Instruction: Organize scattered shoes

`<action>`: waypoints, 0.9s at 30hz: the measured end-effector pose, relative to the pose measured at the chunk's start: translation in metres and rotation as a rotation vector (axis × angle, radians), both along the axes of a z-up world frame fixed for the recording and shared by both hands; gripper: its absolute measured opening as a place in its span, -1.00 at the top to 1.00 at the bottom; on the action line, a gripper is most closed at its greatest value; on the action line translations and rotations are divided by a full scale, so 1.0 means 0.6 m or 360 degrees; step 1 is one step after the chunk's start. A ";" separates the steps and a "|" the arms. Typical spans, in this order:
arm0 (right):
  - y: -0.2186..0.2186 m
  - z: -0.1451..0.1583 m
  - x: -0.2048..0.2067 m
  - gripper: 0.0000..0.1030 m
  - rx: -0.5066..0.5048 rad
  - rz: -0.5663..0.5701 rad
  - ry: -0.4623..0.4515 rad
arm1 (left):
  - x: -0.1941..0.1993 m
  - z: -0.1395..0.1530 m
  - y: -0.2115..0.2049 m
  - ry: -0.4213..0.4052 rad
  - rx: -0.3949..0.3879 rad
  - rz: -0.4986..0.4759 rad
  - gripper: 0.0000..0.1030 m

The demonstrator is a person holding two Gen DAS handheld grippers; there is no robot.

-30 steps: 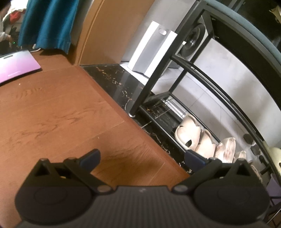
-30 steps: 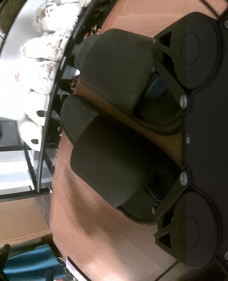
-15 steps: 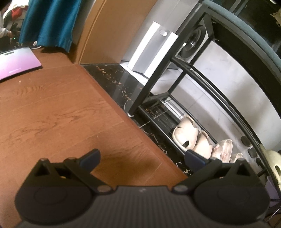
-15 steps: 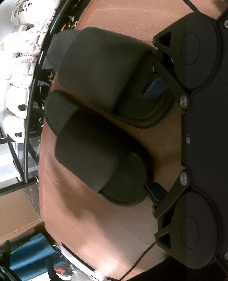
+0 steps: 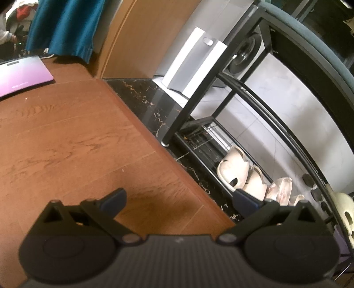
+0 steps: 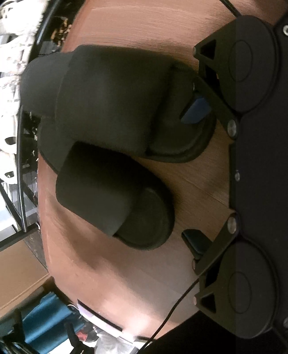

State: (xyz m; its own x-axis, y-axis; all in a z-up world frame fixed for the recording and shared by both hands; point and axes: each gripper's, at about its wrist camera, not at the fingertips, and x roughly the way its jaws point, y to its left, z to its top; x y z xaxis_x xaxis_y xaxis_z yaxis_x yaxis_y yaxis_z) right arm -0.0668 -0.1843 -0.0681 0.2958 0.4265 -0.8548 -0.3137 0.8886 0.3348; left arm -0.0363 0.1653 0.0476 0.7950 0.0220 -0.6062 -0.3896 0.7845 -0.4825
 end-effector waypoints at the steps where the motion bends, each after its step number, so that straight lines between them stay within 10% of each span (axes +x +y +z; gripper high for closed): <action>1: -0.001 0.002 0.001 -1.00 0.0005 -0.0004 0.0006 | 0.000 0.000 0.001 0.0001 -0.0002 0.0000 -0.99; 27: 0.056 -0.018 0.006 -0.99 -0.0147 -0.0224 -0.0446 | 0.008 -0.009 0.005 0.0033 -0.0036 0.0024 -0.99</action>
State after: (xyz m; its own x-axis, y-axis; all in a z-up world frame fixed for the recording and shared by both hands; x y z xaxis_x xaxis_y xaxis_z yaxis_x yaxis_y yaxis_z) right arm -0.0634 -0.1510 -0.0787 0.5754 0.2889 -0.7651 -0.2539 0.9524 0.1686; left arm -0.0318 0.1683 0.0423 0.7821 0.0200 -0.6229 -0.4111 0.7677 -0.4916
